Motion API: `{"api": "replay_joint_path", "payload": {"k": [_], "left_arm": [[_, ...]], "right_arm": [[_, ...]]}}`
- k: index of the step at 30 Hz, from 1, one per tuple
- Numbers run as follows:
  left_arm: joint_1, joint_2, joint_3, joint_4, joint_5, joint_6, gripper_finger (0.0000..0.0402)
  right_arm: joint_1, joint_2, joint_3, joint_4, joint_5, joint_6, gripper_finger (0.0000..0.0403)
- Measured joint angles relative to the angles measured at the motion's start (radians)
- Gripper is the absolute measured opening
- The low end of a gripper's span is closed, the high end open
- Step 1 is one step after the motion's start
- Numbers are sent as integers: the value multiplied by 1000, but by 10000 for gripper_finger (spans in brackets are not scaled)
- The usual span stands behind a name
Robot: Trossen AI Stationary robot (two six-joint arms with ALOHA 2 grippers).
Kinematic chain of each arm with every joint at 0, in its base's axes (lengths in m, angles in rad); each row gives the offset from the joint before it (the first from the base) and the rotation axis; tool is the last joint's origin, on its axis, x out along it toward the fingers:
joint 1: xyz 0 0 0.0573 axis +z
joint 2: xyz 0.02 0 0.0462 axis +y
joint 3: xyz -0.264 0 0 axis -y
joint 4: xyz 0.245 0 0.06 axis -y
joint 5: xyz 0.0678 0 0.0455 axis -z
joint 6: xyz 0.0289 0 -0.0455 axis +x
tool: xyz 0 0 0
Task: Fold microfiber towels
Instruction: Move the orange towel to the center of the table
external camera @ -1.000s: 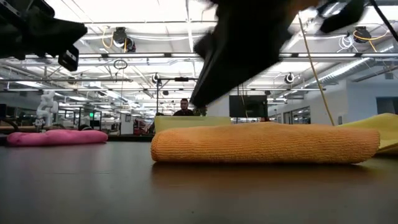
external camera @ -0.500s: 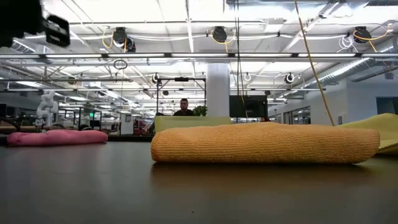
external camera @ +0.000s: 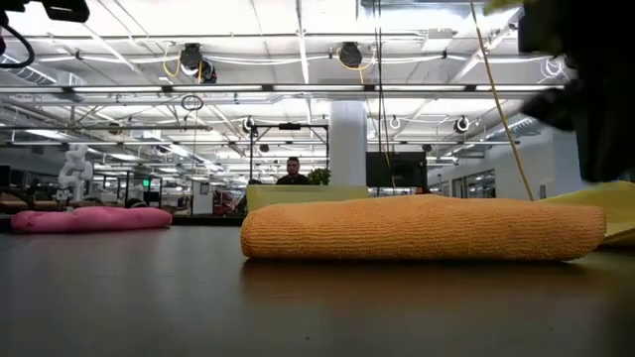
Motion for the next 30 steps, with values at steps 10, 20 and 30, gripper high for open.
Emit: {"api": "replay_joint_path", "payload": {"k": [10,20,30], "left_arm": [[0,17,0,19,-57,-38,35],[0,16,0,21,-97,-41,35],[0,16,0,23,-98,-47,35]], "right_arm": [[-47,45,-237,454,-63,-16,172],[-49,217,-218,791,0,-206,166],[-64,371,-70,1026,6,-441,25]]}}
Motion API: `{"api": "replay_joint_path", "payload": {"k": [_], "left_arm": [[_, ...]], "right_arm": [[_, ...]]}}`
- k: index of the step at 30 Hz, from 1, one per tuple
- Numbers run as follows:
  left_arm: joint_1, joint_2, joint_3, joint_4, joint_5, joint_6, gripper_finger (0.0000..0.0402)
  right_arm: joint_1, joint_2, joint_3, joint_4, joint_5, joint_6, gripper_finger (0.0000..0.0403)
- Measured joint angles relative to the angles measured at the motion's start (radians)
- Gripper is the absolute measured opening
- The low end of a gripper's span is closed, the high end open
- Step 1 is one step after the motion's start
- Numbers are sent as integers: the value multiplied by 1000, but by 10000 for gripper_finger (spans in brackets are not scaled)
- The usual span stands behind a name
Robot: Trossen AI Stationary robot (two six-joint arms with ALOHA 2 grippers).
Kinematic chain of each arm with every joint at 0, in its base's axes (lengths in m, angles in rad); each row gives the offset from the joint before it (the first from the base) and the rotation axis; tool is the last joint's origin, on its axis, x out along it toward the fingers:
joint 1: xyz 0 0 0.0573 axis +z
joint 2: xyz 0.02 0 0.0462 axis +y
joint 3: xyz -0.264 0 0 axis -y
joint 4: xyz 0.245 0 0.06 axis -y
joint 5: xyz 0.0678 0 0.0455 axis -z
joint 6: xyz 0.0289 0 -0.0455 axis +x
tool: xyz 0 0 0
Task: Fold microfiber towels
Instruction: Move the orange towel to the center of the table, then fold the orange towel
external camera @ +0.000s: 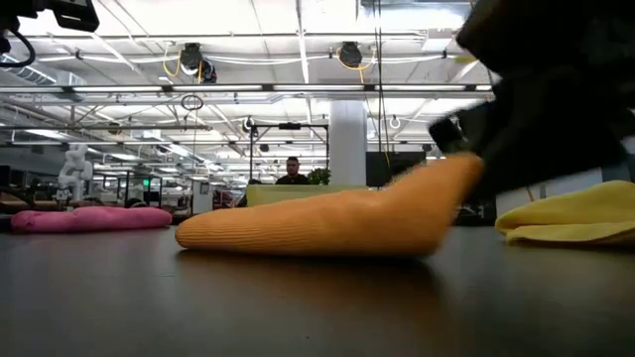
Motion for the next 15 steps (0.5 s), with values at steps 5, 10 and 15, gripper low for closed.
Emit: {"api": "replay_joint_path", "payload": {"k": [5,10,15], "left_arm": [[0,0,0,1,-5,-7,35],[0,0,0,1,-6,-7,35],[0,0,0,7,-5,-8,35]], "right_arm": [[3,-8,40,148,79,-103,11],[9,-104,60,199,167,-158,2],[52,-212,60,188,319,-252,1]]}}
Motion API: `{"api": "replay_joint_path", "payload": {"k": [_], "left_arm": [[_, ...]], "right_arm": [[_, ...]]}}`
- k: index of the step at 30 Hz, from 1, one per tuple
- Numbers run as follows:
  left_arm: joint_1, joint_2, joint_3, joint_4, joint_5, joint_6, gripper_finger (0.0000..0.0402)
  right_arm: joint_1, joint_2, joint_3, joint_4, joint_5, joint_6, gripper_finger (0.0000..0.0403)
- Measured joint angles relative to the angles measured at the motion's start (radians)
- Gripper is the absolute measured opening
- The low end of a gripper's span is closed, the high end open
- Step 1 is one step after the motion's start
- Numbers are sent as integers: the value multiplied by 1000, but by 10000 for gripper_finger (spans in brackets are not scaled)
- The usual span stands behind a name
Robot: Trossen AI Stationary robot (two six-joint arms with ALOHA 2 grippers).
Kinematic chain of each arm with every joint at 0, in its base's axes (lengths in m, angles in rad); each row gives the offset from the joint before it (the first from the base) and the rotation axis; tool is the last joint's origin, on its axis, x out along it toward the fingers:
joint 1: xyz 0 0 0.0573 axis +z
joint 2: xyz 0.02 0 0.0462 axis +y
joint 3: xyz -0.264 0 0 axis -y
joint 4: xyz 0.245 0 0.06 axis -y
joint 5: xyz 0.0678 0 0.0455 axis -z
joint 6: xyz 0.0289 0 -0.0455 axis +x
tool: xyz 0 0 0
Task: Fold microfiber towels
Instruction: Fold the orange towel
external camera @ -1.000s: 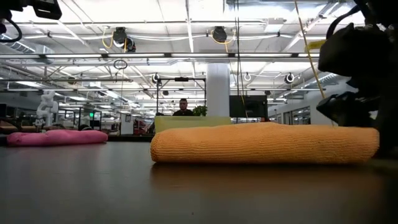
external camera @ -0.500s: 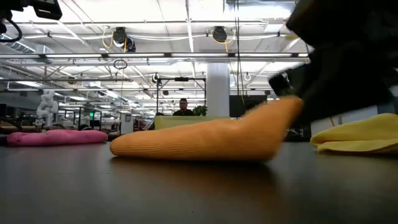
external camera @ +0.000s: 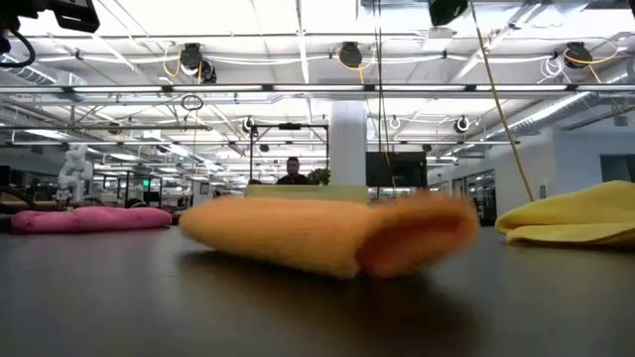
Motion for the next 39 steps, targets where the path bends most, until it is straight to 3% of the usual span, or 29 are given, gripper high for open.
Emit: {"api": "replay_joint_path", "payload": {"k": [3,9,11,15,20,24,28,32,36,39], "left_arm": [[0,0,0,1,0,0,35],[0,0,0,3,0,-2,35],[0,0,0,8,0,1,35],[0,0,0,7,0,12,35],[0,0,0,6,-1,12,35],[0,0,0,-4,-1,11,35],[0,0,0,-3,-1,10,35],[0,0,0,-6,-1,-2,35],[0,0,0,-11,-1,-21,35],[0,0,0,-11,-1,-21,35]], "right_arm": [[20,-21,1,-66,-33,-33,3],[-7,6,0,-416,-44,6,12],[-23,29,0,-474,-107,-7,28],[-37,119,0,-448,-222,-140,82],[-37,242,0,-300,-168,-376,155],[-47,322,50,-268,-162,-510,177],[-68,398,152,-307,-168,-580,158],[-84,430,230,-327,-162,-588,93],[-87,357,263,-345,-158,-533,14],[-83,253,288,-429,-183,-394,13]]}}
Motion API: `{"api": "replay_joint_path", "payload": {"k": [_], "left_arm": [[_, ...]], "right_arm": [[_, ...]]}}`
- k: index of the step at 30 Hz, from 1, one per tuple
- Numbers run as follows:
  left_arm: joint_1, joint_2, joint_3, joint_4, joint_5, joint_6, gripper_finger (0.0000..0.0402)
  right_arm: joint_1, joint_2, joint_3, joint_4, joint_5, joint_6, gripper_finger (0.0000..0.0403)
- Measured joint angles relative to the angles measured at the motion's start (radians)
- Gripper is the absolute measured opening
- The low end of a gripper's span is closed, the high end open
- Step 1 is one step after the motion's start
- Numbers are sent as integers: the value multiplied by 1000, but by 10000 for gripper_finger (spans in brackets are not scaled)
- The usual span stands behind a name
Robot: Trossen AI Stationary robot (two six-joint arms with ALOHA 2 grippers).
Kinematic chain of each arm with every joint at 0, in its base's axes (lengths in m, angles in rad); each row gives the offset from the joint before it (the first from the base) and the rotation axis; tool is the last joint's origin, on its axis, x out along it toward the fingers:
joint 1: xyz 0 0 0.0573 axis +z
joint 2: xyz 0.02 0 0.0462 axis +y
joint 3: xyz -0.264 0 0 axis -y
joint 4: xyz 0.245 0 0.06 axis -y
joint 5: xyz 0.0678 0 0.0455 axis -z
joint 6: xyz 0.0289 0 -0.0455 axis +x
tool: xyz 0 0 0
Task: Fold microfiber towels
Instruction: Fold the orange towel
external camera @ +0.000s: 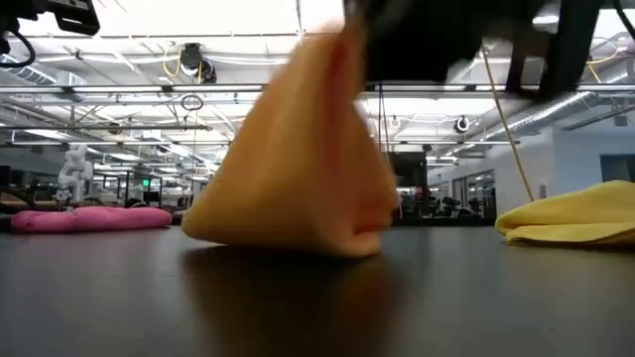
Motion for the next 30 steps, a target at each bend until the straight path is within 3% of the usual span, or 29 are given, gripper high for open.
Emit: {"api": "replay_joint_path", "payload": {"k": [4,6,8,13,22,30], "left_arm": [[0,0,0,0,0,3,35],[0,0,0,0,0,5,35],[0,0,0,1,0,11,35],[0,0,0,2,0,16,35],[0,0,0,0,-1,14,35],[0,0,0,-1,0,13,35]], "right_arm": [[-15,-142,29,-77,-249,355,6],[-30,-200,33,-80,-295,530,4],[-48,-238,34,-152,-259,589,5],[-126,-223,24,-326,90,664,4],[-273,-150,-95,-320,-85,755,53],[-293,-244,-105,-354,-30,685,156]]}}
